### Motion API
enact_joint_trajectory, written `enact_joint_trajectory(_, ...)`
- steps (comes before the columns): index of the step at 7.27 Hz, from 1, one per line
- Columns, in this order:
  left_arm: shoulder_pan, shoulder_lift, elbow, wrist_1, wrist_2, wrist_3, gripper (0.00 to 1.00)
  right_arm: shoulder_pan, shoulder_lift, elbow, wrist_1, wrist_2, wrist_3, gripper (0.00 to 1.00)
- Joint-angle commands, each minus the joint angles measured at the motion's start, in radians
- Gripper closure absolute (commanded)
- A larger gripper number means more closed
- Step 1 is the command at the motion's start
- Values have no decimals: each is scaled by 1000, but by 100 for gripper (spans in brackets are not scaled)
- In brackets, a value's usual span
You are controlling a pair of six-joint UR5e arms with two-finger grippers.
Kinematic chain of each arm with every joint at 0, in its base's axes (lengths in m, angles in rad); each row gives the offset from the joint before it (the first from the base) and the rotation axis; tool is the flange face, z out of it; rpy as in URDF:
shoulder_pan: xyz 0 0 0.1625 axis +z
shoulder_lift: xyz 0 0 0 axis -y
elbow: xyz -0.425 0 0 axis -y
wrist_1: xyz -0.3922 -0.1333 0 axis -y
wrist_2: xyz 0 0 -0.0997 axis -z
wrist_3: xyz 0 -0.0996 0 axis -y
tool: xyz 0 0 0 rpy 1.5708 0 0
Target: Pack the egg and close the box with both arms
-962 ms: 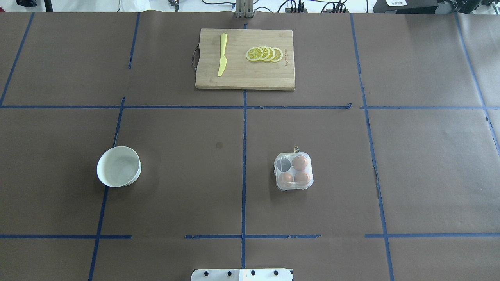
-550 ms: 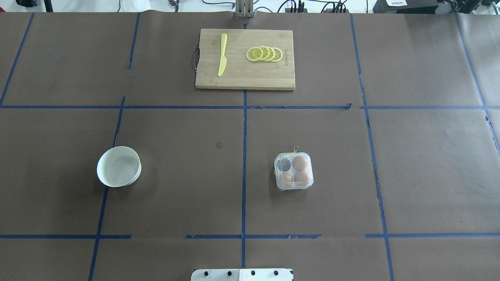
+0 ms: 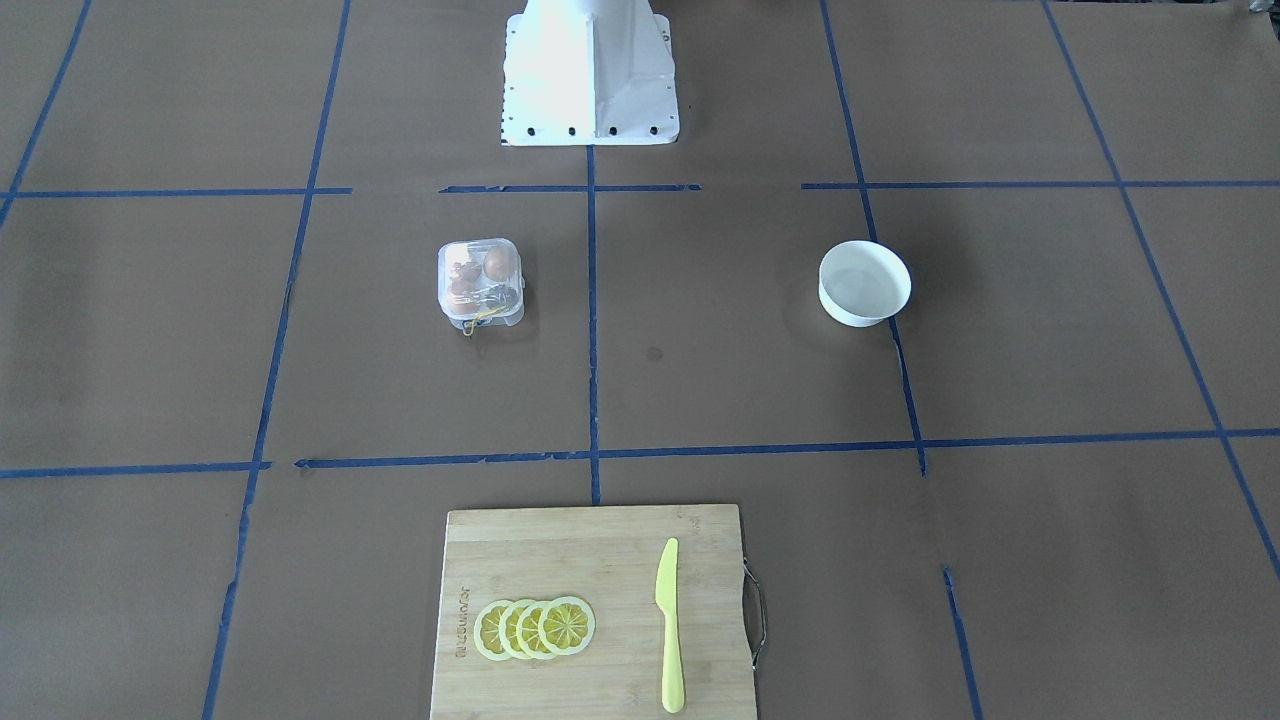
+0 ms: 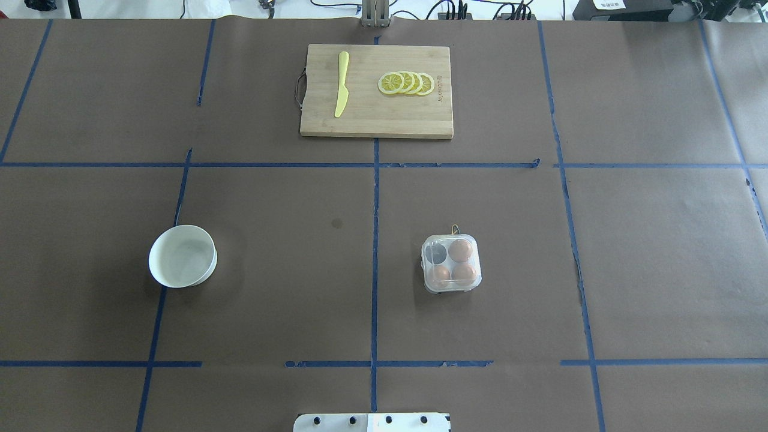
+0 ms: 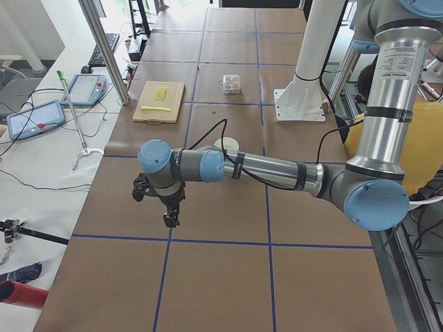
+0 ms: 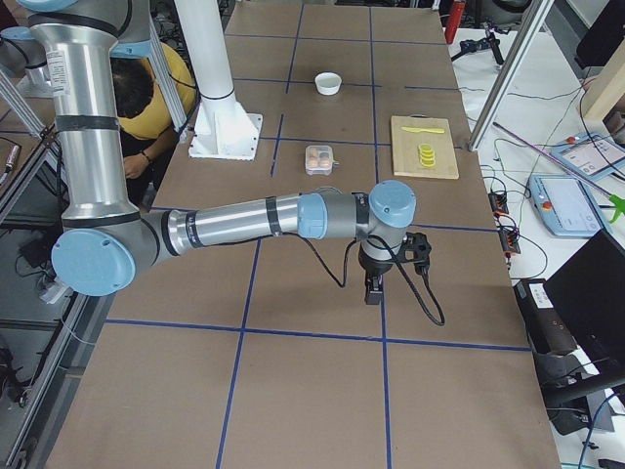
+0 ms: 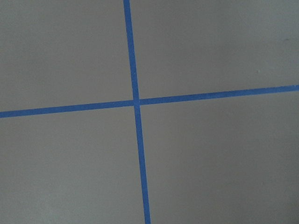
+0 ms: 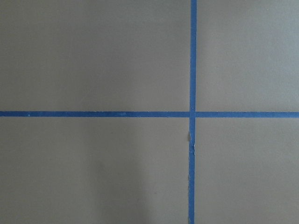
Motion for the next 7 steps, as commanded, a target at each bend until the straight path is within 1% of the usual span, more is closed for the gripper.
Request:
enact_joint_trajectory(1, -2, 6, 0, -24, 3, -4, 0, 0, -17, 1, 3, -2, 5, 0)
enact_joint_trajectory(3, -6, 1, 2, -65, 3, -58, 0, 0, -9, 4, 5, -5, 4, 0)
enact_joint_trajectory(4, -9, -2, 3, -67, 1, -59, 0, 0, -7, 5, 5, -3, 4, 0)
enact_joint_trajectory(5, -50, -4, 0, -67, -2, -63, 0, -2, -3, 4, 3, -3, 5, 0)
enact_joint_trajectory(7, -65, -8, -6, -62, -5, -68, 0, -3, 23, -2, 26, -5, 7, 0)
